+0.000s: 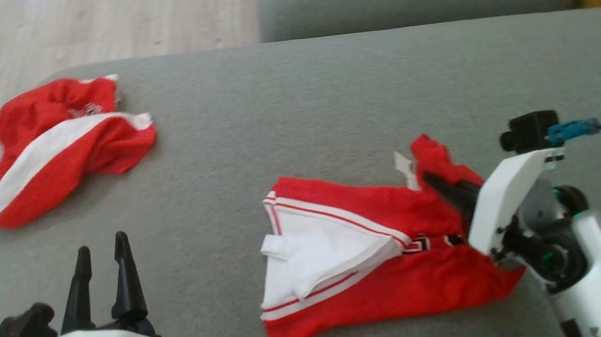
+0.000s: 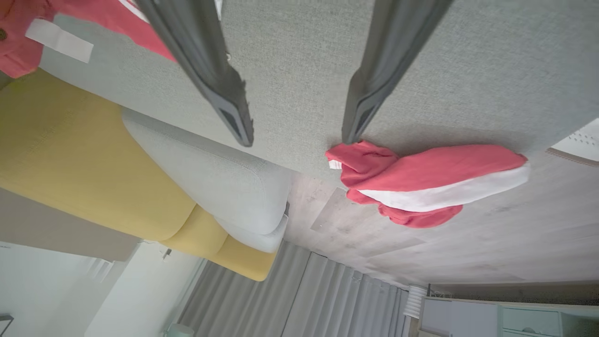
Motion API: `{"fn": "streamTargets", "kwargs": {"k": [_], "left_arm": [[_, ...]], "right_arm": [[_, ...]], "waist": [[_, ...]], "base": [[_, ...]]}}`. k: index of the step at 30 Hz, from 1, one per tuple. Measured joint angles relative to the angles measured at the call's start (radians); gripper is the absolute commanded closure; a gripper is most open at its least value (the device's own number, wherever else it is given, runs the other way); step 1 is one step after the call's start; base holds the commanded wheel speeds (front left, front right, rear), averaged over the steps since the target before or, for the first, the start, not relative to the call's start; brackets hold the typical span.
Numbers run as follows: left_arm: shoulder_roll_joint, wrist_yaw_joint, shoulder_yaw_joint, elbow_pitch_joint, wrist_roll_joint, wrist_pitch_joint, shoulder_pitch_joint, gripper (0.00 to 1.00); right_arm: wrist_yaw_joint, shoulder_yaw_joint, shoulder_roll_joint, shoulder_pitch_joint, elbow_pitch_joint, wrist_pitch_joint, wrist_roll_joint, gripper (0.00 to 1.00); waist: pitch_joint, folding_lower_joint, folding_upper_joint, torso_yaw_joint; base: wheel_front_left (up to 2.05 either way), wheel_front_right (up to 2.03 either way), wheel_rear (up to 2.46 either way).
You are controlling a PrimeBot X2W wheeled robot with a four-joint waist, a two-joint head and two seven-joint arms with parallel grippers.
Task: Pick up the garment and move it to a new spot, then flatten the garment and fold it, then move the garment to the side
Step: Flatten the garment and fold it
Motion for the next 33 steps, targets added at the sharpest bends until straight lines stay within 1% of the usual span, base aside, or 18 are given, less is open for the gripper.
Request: {"fn": "streamTargets", "kwargs": {"k": [5,6,13,18,22,23,24,25,26,29,33], "left_arm": [[-0.001,-0.001,-0.004,0.008,0.000,0.000,0.000,0.00],[-0.001,-0.002,-0.006,0.011,0.000,0.000,0.000,0.00],[-0.006,-0.013,-0.029,0.039,0.000,0.002,-0.012,0.00],[-0.012,-0.026,-0.034,0.054,0.000,0.002,-0.040,0.00],[-0.021,-0.027,-0.039,0.071,0.000,0.002,-0.043,0.00],[-0.023,-0.027,-0.039,0.072,0.000,0.002,-0.043,0.00],[-0.023,-0.027,-0.039,0.074,0.000,0.002,-0.044,0.00],[-0.024,-0.027,-0.039,0.075,0.000,0.002,-0.045,0.00],[-0.024,-0.027,-0.039,0.077,0.000,0.002,-0.047,0.00],[-0.024,-0.027,-0.035,0.082,-0.002,0.002,-0.053,0.00],[-0.024,-0.027,-0.030,0.086,-0.003,0.001,-0.055,0.00]], "right_arm": [[0.000,0.074,0.024,-0.002,0.020,-0.060,0.042,1.00],[0.000,0.100,0.028,-0.005,0.049,-0.085,0.072,1.00],[0.000,0.196,0.029,-0.070,0.188,-0.166,0.156,1.00],[0.000,0.266,0.029,-0.138,0.281,-0.224,0.210,1.00],[0.000,0.313,0.029,-0.185,0.368,-0.262,0.234,1.00],[0.000,0.326,0.029,-0.194,0.388,-0.271,0.236,0.95],[0.000,0.342,0.029,-0.203,0.406,-0.277,0.238,0.95],[0.000,0.356,0.029,-0.210,0.419,-0.285,0.246,0.57],[0.000,0.369,0.029,-0.213,0.426,-0.299,0.257,0.00],[0.000,0.399,0.029,-0.227,0.438,-0.342,0.280,0.00],[0.000,0.410,0.028,-0.257,0.413,-0.405,0.314,0.00]], "waist": [[0.002,0.0000,0.0000,0.062],[0.003,0.0000,0.0000,0.087],[0.009,0.0000,0.0000,0.168],[0.020,0.0000,0.0000,0.211],[0.032,0.0000,0.0000,0.233],[0.034,0.0000,0.0000,0.236],[0.036,0.0000,0.0000,0.239],[0.038,0.0000,0.0000,0.240],[0.038,0.0000,0.0000,0.239],[0.036,0.0000,0.0000,0.230],[0.033,0.0000,0.0000,0.202]], "base": [[0.00,0.00,0.00],[0.00,0.00,0.00],[0.00,0.00,0.00],[0.00,0.00,0.00],[0.00,0.00,0.00],[0.00,0.00,0.00],[0.00,0.00,0.00],[0.00,0.00,0.00],[0.00,0.00,0.00],[0.00,0.00,0.00],[0.00,0.00,0.00]]}}
